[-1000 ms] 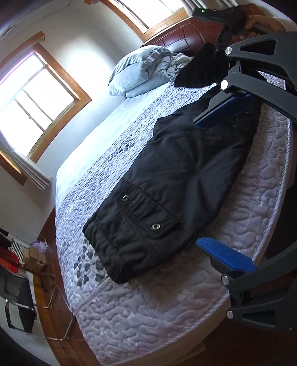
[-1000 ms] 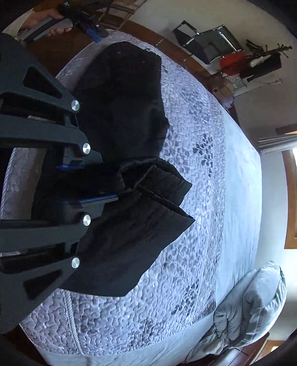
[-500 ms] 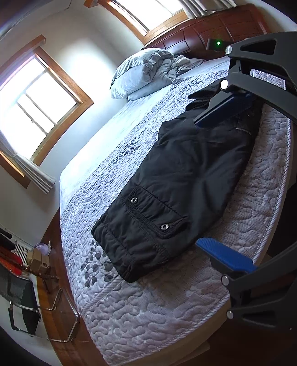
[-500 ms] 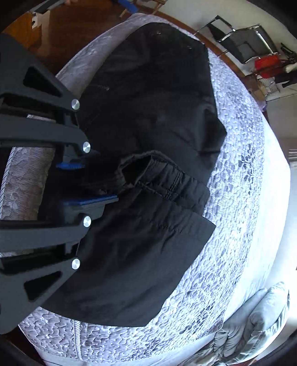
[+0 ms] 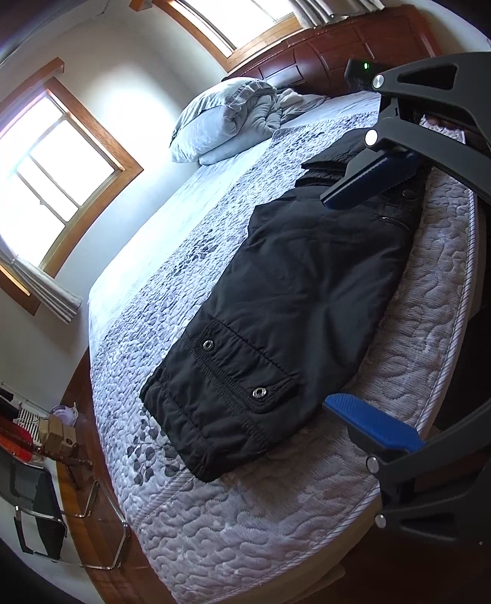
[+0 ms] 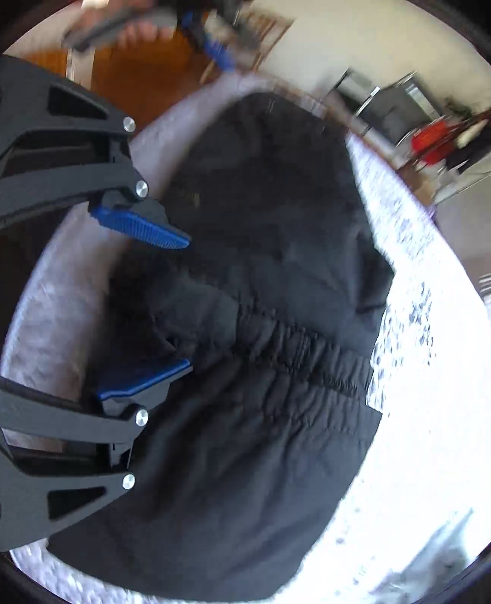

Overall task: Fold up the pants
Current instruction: 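Lay the held leg end onto the bundle and open the right tool, then grasp the end of the black pants bundle with the left tool and lift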

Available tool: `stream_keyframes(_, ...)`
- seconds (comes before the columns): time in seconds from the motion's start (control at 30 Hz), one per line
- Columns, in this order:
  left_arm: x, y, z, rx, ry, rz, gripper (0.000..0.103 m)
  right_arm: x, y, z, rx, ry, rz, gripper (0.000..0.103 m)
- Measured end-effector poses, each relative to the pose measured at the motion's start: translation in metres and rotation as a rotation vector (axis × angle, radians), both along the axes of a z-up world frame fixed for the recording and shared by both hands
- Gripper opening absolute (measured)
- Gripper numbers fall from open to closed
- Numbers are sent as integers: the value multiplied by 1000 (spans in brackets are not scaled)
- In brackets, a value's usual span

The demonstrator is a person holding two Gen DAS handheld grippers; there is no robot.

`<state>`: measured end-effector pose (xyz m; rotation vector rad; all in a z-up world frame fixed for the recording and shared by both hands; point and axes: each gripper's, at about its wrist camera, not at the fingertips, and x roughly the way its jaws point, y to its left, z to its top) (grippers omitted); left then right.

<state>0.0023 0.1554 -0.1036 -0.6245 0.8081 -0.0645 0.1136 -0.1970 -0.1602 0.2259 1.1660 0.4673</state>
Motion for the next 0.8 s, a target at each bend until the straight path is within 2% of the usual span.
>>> stream_keyframes(0.17,1,-6,-3,-5,20,-3,99,-4,-54,12,168,17,-161,62)
stream_keyframes(0.3,4,-15,-4,-10,32,-11,99,5,-71,2,190,29,-206,60)
stream_keyframes(0.5,1,-28,1,17,34,-33,99,15,-53,-7,106,28,-153,58)
stream_keyframes(0.63,2,-31,-2,32,60,-40,99,10,-34,-17,-8,18,-93,60)
stream_keyframes(0.8,3,-31,-5,31,71,-39,99,4,-29,-26,-36,23,-56,59)
